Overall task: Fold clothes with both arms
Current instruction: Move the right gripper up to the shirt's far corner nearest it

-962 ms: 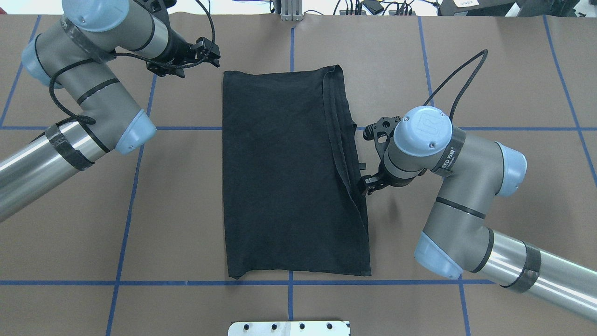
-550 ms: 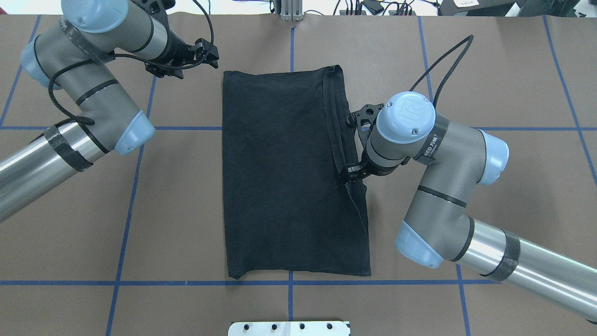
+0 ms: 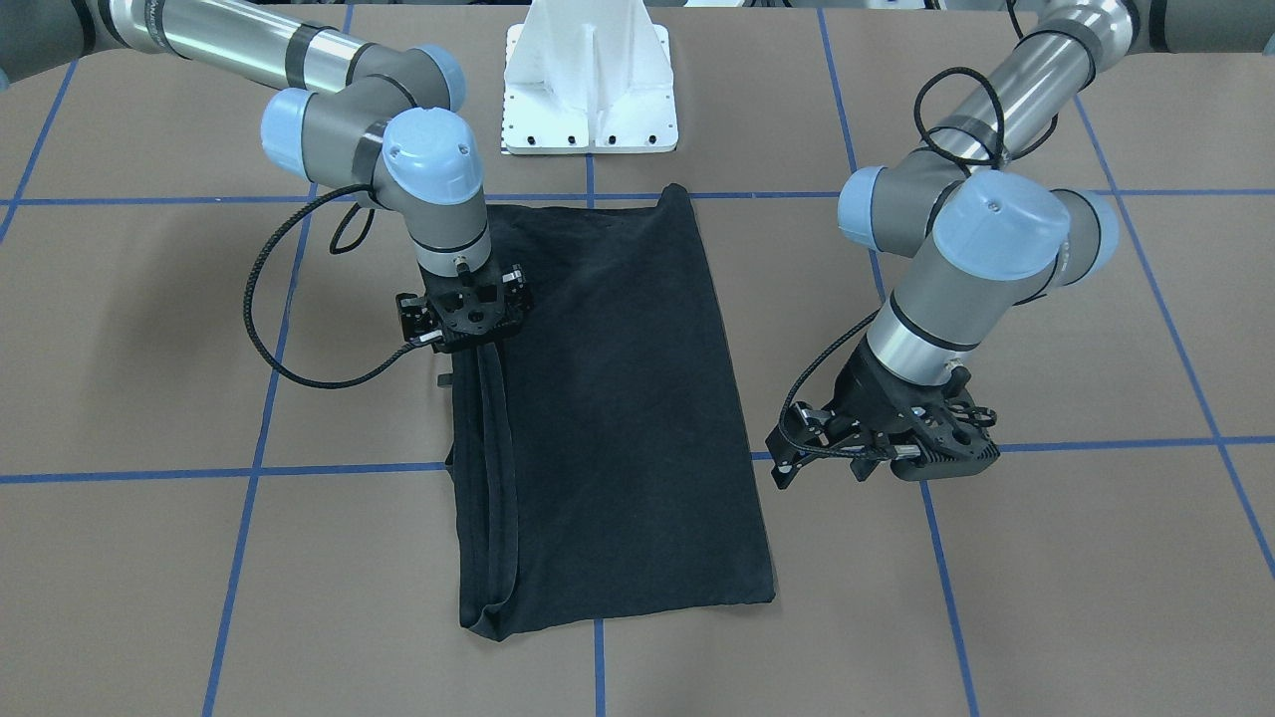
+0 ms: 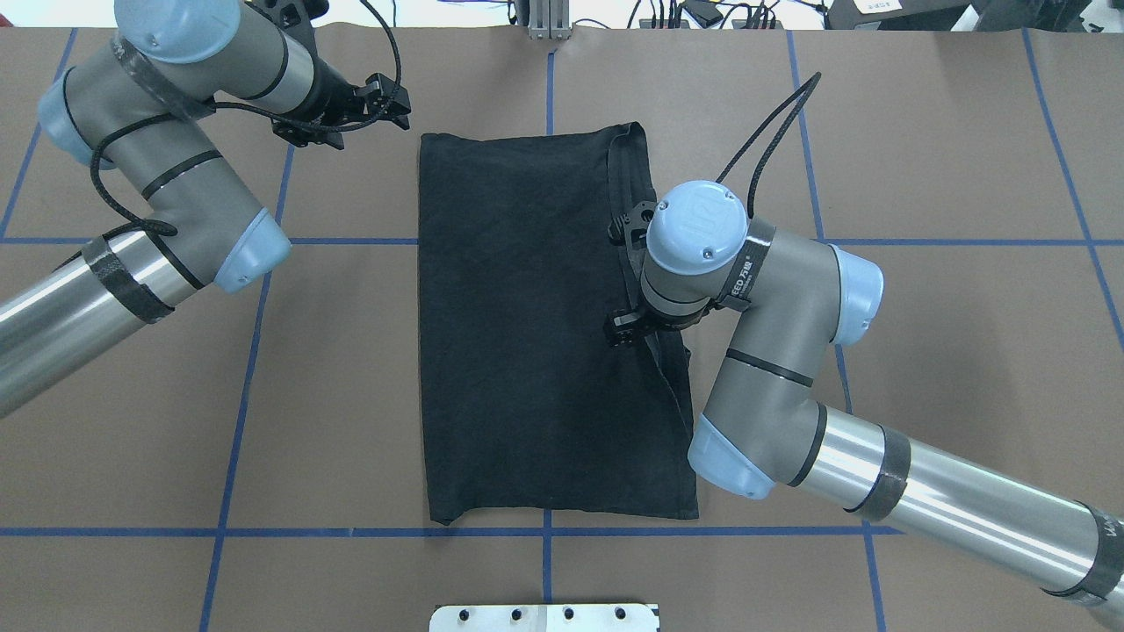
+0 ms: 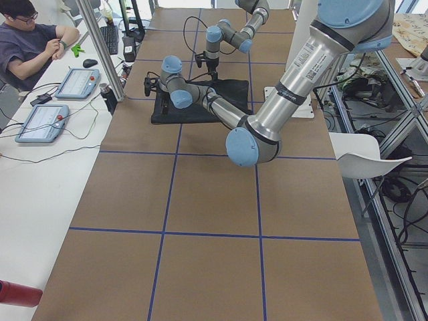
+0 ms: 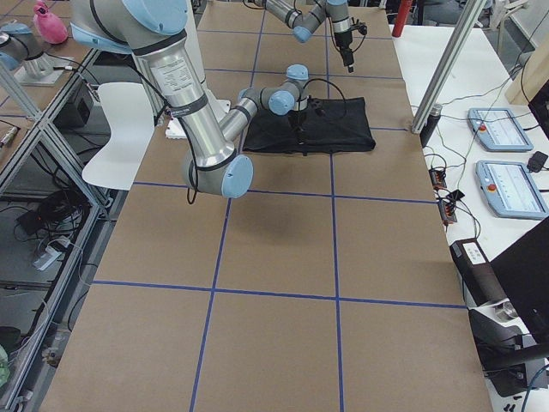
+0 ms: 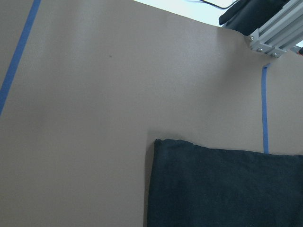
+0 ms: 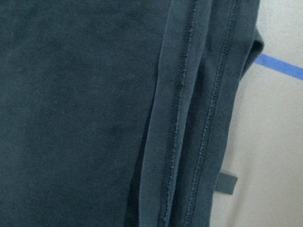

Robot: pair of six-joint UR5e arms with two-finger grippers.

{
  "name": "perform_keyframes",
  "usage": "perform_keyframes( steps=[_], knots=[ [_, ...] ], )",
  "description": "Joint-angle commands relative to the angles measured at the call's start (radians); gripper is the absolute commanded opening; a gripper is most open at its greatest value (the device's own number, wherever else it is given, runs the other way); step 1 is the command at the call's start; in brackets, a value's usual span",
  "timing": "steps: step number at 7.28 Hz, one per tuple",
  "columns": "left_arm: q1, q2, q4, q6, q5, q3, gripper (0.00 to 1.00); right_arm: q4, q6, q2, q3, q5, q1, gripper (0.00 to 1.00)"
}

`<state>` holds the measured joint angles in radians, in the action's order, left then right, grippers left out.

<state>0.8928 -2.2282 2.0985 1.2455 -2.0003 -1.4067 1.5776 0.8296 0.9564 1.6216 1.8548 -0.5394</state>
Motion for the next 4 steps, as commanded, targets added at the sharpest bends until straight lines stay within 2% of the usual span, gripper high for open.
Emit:
perform_keyframes(
  steps=[1,4],
  knots=[
    [0.000,-0.001,0.000,0.000,0.000,-0.002,1.00,0.002,-0.001,0.002,-0.011,-0.005,0.003,1.00],
    [0.000,-0.001,-0.002,0.006,0.000,-0.018,1.00,0.004,-0.015,0.013,-0.031,0.004,-0.011,1.00]
  ],
)
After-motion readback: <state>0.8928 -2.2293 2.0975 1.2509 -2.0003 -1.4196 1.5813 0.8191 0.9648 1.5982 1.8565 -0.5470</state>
